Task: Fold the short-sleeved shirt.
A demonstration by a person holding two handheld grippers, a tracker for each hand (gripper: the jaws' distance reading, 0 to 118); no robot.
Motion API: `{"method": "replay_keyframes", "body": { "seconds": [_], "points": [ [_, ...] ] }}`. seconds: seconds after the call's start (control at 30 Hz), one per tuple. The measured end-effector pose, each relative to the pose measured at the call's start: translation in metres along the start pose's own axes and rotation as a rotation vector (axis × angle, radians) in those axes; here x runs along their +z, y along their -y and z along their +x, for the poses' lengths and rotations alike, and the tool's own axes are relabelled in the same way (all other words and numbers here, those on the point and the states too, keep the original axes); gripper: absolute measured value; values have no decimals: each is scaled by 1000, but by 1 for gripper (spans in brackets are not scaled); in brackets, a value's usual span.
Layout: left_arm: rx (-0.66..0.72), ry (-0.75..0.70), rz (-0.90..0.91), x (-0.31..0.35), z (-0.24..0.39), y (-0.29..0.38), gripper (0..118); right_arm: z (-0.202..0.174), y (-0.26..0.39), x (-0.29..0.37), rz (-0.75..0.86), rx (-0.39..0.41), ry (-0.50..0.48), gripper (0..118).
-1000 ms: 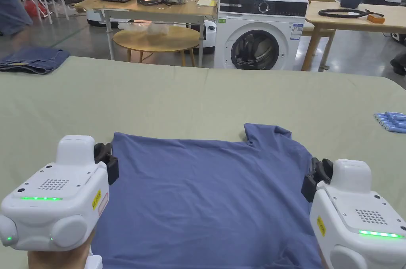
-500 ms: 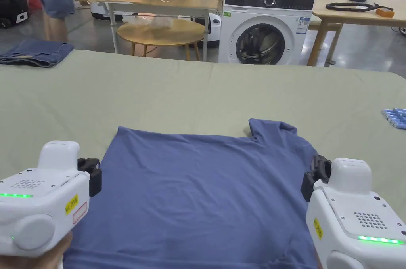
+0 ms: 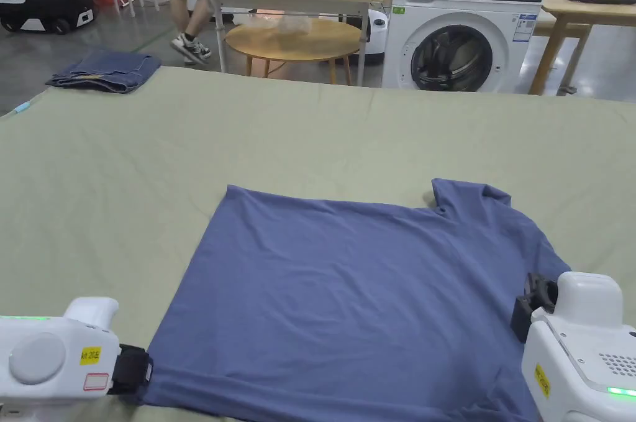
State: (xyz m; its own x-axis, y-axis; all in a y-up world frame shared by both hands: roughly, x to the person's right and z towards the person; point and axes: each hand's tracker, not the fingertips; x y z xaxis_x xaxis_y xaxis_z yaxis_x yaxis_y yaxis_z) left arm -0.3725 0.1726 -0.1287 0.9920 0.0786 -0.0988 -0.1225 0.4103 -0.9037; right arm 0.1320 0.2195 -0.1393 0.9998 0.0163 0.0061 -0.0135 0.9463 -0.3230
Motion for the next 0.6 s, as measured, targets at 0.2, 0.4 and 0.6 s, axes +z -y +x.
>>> {"method": "replay_keyframes", "body": {
  "seconds": [0.2,0.4,0.6],
  "points": [
    [-9,-98,-13,-30,11,8,43,7,7,3,-43,-5,6,0],
    [-23,-20,7,-27,21,12,0,28,9,8,-109,1,13,0],
    [-34,-37,13,-21,19,12,0,68,-7,21,-348,27,47,39]
  ]
}}
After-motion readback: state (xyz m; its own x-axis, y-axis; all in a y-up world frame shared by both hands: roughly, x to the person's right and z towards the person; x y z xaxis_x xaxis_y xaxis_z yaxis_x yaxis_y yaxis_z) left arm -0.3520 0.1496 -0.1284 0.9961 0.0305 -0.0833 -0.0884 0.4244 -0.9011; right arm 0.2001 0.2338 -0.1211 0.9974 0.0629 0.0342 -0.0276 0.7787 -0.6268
